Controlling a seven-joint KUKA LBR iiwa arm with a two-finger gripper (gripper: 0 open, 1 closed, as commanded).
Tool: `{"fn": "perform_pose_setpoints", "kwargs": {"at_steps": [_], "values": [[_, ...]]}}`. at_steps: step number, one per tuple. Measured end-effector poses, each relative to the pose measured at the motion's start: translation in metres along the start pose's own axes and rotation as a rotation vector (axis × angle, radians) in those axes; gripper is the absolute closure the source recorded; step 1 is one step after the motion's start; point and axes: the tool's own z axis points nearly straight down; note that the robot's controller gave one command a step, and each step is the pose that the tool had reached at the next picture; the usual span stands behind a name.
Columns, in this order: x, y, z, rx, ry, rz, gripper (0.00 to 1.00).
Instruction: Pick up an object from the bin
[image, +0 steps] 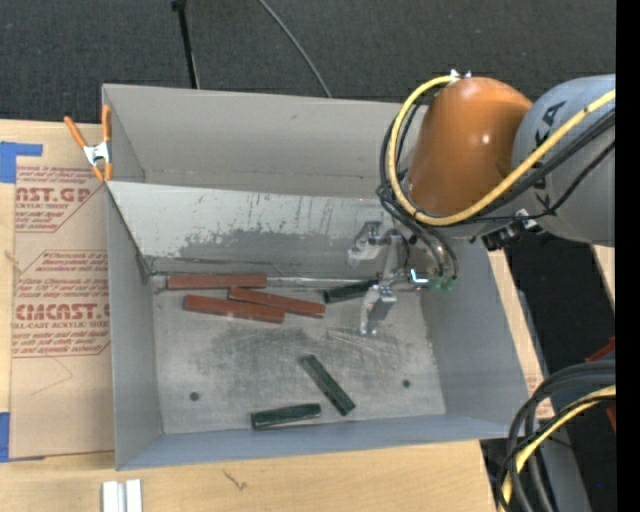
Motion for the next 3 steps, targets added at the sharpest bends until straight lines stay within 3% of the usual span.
{"fn": "perform_pose_setpoints", "kwargs": {"at_steps": [2, 3], "values": [[-0.002, 0.0, -0.004, 0.0, -0.009, 0.0, 0.0], [-0.006, -0.011, 0.039, 0.0, -0.002, 0.001, 0.0]]}}
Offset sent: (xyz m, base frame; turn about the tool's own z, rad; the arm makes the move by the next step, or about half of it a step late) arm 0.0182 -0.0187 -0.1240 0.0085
